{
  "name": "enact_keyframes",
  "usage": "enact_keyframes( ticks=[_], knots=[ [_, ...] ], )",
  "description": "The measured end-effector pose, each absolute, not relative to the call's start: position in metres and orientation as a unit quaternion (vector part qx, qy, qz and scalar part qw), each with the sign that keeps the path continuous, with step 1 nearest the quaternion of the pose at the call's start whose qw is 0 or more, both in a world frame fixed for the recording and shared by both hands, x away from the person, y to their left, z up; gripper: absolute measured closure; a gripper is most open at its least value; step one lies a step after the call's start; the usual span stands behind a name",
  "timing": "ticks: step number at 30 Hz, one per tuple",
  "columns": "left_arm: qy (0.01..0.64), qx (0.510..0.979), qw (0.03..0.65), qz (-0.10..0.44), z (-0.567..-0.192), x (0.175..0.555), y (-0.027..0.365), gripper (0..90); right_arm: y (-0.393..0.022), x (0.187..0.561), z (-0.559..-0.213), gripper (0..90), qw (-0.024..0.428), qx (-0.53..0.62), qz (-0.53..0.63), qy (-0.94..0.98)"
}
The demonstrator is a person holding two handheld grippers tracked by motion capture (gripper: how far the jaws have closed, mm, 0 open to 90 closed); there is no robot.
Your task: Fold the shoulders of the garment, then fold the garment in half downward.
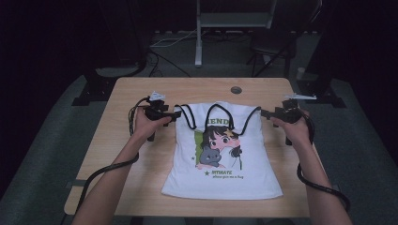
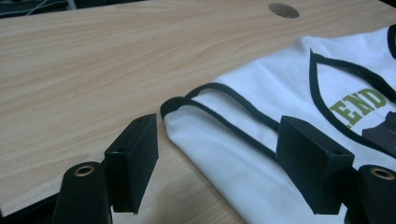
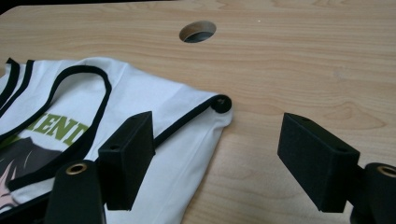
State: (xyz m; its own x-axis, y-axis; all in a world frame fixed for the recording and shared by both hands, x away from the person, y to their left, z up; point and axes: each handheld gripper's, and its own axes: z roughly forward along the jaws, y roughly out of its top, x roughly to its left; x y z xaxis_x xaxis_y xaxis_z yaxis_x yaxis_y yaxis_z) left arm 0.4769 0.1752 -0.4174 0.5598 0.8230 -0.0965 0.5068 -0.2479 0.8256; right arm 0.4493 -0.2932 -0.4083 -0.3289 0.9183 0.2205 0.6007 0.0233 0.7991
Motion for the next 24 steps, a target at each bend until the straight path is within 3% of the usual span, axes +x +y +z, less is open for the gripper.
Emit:
enact_keyframes(
  ticks=[24],
  knots=[
    [0.455,0.757,0.432,0.181,-0.428,0.509,0.182,29.5,-0.297,0.492,-0.423,25.7,0.169,0.553,0.423,0.697]
  ],
)
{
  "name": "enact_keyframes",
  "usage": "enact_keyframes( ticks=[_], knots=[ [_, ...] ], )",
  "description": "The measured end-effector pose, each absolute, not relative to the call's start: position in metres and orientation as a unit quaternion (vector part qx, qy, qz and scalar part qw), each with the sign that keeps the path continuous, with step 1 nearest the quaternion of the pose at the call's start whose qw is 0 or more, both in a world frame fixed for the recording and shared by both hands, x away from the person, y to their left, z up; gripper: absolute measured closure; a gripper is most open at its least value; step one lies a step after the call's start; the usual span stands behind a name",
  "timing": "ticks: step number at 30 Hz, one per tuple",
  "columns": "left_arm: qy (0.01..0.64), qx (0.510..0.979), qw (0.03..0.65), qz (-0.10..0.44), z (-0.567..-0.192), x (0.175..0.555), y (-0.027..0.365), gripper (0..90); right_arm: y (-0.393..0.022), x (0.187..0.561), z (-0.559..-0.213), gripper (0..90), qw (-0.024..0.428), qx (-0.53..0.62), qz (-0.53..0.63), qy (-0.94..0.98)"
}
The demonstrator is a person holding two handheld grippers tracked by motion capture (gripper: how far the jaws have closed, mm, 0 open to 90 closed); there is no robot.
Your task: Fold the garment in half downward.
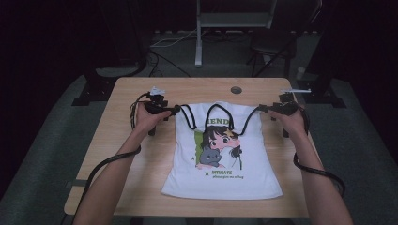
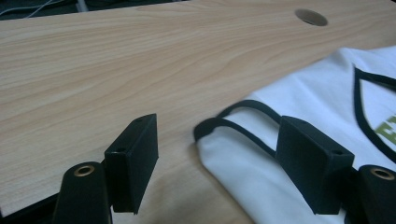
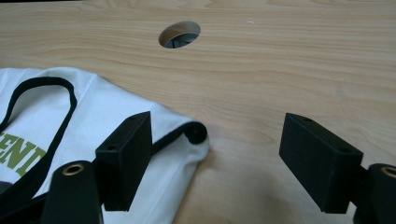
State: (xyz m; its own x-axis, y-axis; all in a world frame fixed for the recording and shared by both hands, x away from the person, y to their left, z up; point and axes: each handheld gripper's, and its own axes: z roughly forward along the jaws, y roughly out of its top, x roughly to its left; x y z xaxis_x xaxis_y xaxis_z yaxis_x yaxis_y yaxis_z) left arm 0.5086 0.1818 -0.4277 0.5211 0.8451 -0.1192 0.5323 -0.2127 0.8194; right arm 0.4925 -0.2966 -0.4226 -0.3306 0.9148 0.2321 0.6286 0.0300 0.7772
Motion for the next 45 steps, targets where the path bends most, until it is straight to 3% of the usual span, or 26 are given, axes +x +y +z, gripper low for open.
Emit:
enact_keyframes(
  ticks=[20,28,33,38,45],
  knots=[
    [0.444,0.781,0.399,0.184,-0.439,0.529,0.172,29.6,-0.282,0.511,-0.440,47.0,0.172,0.520,0.392,0.739],
    [0.430,0.800,0.377,0.181,-0.440,0.536,0.164,30.7,-0.279,0.511,-0.442,68.1,0.172,0.508,0.392,0.747],
    [0.410,0.809,0.376,0.188,-0.440,0.535,0.161,46.8,-0.278,0.510,-0.442,78.6,0.165,0.504,0.394,0.751],
    [0.412,0.807,0.385,0.173,-0.439,0.533,0.157,73.1,-0.278,0.508,-0.440,80.7,0.156,0.507,0.405,0.745],
    [0.396,0.802,0.414,0.170,-0.428,0.526,0.157,80.9,-0.286,0.501,-0.430,80.9,0.134,0.514,0.453,0.716]
  ],
)
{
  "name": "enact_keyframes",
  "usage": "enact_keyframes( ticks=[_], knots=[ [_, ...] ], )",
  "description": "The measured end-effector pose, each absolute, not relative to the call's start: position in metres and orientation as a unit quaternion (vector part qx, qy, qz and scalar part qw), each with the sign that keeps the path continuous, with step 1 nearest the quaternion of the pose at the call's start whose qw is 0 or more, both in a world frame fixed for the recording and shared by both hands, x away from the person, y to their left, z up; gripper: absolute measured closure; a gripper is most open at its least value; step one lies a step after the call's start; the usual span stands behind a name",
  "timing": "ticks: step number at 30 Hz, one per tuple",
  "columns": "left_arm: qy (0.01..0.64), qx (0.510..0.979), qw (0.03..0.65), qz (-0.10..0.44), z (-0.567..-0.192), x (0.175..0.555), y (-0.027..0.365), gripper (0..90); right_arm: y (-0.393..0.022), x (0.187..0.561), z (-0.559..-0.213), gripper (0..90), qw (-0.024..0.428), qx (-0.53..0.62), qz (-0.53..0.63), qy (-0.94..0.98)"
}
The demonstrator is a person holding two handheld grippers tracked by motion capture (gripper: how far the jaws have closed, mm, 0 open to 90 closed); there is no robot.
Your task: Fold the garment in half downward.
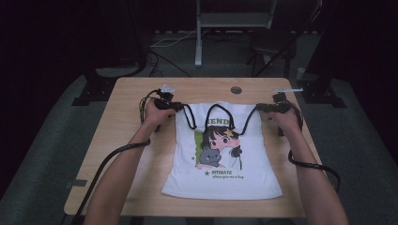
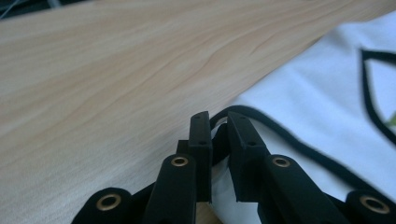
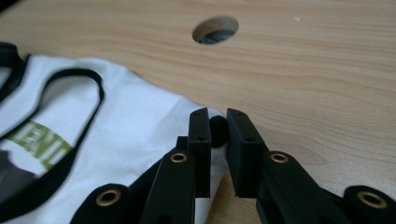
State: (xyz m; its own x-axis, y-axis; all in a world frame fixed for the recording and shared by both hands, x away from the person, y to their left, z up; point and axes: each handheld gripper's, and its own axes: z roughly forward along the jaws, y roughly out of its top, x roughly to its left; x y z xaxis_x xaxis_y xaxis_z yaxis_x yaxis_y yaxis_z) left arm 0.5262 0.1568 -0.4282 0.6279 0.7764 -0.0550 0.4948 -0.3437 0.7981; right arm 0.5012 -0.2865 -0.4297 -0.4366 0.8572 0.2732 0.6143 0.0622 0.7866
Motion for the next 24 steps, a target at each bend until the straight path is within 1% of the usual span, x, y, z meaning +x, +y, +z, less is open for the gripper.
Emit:
enact_keyframes(
  ticks=[6,9,24],
  knots=[
    [0.372,0.798,0.440,0.179,-0.406,0.515,0.157,81.5,-0.294,0.492,-0.425,81.3,0.117,0.514,0.482,0.699],
    [0.361,0.799,0.443,0.185,-0.398,0.508,0.159,81.5,-0.298,0.486,-0.421,81.5,0.108,0.512,0.502,0.689],
    [0.341,0.784,0.482,0.191,-0.385,0.473,0.177,80.7,-0.309,0.456,-0.406,81.6,0.113,0.480,0.538,0.684]
  ],
)
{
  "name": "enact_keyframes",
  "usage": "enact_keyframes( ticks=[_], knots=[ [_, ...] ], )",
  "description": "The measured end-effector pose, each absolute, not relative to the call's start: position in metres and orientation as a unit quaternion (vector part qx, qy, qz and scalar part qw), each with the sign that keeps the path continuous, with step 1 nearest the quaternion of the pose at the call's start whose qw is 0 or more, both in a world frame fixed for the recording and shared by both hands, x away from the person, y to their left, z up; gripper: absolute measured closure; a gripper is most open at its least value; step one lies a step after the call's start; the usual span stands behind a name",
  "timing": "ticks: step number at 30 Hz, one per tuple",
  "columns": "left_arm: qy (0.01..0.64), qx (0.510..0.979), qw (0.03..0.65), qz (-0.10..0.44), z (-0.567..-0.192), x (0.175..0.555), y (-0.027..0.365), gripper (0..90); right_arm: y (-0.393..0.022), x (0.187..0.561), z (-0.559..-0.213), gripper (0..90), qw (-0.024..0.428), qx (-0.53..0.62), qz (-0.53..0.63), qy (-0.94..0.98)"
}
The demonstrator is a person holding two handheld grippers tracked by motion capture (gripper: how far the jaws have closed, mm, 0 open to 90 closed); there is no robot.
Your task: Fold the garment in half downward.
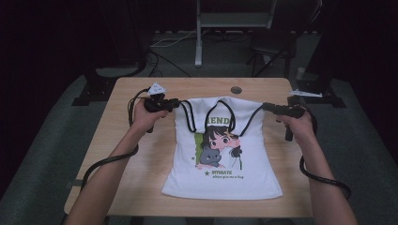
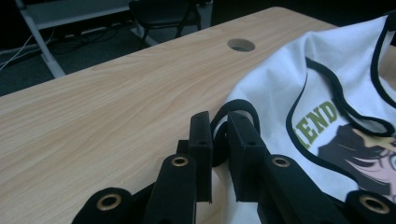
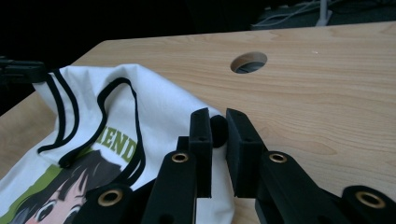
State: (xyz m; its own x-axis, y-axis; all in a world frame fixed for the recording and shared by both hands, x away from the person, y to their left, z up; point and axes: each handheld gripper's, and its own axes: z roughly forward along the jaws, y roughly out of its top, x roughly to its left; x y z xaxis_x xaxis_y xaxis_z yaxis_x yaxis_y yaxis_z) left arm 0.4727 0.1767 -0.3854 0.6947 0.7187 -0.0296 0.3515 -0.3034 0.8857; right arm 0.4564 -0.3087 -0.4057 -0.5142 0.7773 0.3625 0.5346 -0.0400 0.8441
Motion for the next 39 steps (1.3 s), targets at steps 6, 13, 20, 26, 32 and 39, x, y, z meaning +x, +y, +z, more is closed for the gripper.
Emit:
enact_keyframes(
  ticks=[6,13,20,26,32,39],
  knots=[
    [0.326,0.791,0.480,0.194,-0.388,0.454,0.182,80.8,-0.313,0.440,-0.402,81.6,0.124,0.457,0.539,0.697],
    [0.321,0.797,0.474,0.192,-0.391,0.442,0.185,80.7,-0.316,0.420,-0.405,81.5,0.129,0.444,0.529,0.711],
    [0.302,0.820,0.451,0.183,-0.407,0.420,0.187,79.6,-0.315,0.398,-0.416,81.5,0.126,0.436,0.496,0.741],
    [0.293,0.840,0.422,0.173,-0.423,0.407,0.187,79.5,-0.313,0.384,-0.430,81.4,0.125,0.429,0.457,0.769],
    [0.289,0.857,0.399,0.154,-0.431,0.403,0.184,79.5,-0.309,0.379,-0.441,81.2,0.126,0.428,0.421,0.790],
    [0.290,0.864,0.387,0.143,-0.435,0.404,0.185,79.0,-0.309,0.378,-0.442,80.7,0.126,0.429,0.409,0.795]
  ],
)
